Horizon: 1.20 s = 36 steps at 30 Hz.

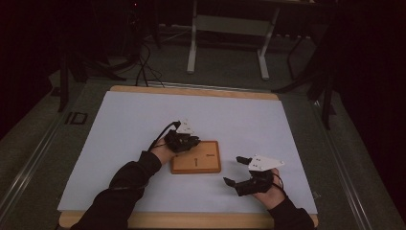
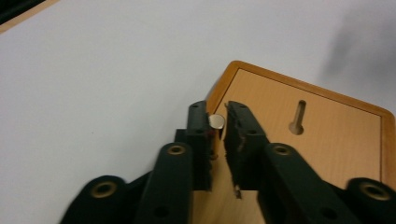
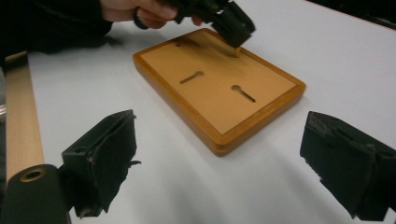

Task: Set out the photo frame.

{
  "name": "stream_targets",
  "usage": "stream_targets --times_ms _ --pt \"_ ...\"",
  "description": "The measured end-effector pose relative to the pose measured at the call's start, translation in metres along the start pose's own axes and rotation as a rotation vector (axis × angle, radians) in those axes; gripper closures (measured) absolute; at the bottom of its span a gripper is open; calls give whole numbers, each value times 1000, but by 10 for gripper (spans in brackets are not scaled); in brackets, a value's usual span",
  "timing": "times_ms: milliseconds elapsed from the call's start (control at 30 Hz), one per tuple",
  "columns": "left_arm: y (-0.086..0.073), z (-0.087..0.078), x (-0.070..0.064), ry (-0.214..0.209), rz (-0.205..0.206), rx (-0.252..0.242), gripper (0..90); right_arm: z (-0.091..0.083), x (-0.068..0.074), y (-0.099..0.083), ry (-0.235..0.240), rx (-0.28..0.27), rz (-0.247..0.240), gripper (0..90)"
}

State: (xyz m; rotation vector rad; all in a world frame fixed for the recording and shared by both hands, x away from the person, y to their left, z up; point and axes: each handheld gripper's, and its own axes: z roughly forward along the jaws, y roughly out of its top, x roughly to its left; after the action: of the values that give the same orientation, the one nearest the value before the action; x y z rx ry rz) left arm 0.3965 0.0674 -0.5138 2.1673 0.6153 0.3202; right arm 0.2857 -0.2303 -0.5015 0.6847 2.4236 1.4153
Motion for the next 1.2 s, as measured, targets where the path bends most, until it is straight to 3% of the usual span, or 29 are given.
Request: stream_targets --times_ms 167,200,267,300,367,400,433,467,500,533,567,600,700,733,767,833,867,900,967,1000,1033,1067,1133,1200 --pt "0 0 8 -61 -18 0 835 13 15 4 -65 91 -164 105" --pt "0 0 8 -61 -18 0 838 13 15 4 -65 91 -164 105" --pt "0 1 11 -86 -23 3 838 19 23 5 -109 128 -259 129" --pt "1 1 13 -96 -19 8 839 26 32 5 -157 158 -358 138" --pt "1 1 14 -104 -20 10 839 31 39 5 -179 180 -445 172" --pt "1 1 15 -112 -18 9 839 31 39 5 -179 180 -445 172" --pt "1 1 18 -130 -27 10 838 37 47 5 -219 204 -552 216" --pt "1 1 18 -130 -27 10 839 37 47 5 -219 204 -552 216" --pt "2 1 19 -138 -29 17 838 41 51 4 -255 231 -623 267" --pt "2 2 20 -143 -28 22 838 41 51 4 -255 231 -623 267" --pt "3 2 21 -149 -43 22 839 46 54 3 -285 254 -676 278" --pt "3 2 22 -155 -44 23 839 46 54 3 -285 254 -676 278" --pt "4 3 26 -177 -52 27 839 54 56 -1 -345 312 -807 291" --pt "3 3 28 -187 -57 28 838 54 56 -1 -345 312 -807 291" --pt "4 4 31 -205 -74 26 839 58 57 -5 -378 330 -860 305" --pt "4 4 33 -213 -84 27 839 61 58 -7 -391 344 -887 324" --pt "3 5 36 -230 -101 21 839 65 59 -11 -425 358 -959 350" --pt "3 5 38 -239 -111 22 839 67 60 -14 -429 361 -989 372" --pt "4 6 38 -241 -108 25 839 69 61 -15 -438 360 -1013 381" --pt "4 6 38 -242 -103 29 839 72 62 -18 -474 364 -1063 408" --pt "5 6 39 -246 -104 31 839 74 62 -20 -484 367 -1097 430" --pt "5 6 39 -246 -102 34 839 74 62 -20 -484 367 -1097 430" --pt "5 6 38 -244 -97 36 839 79 62 -24 -510 370 -1178 480" --pt "5 6 38 -245 -94 37 839 80 63 -25 -519 367 -1189 482"
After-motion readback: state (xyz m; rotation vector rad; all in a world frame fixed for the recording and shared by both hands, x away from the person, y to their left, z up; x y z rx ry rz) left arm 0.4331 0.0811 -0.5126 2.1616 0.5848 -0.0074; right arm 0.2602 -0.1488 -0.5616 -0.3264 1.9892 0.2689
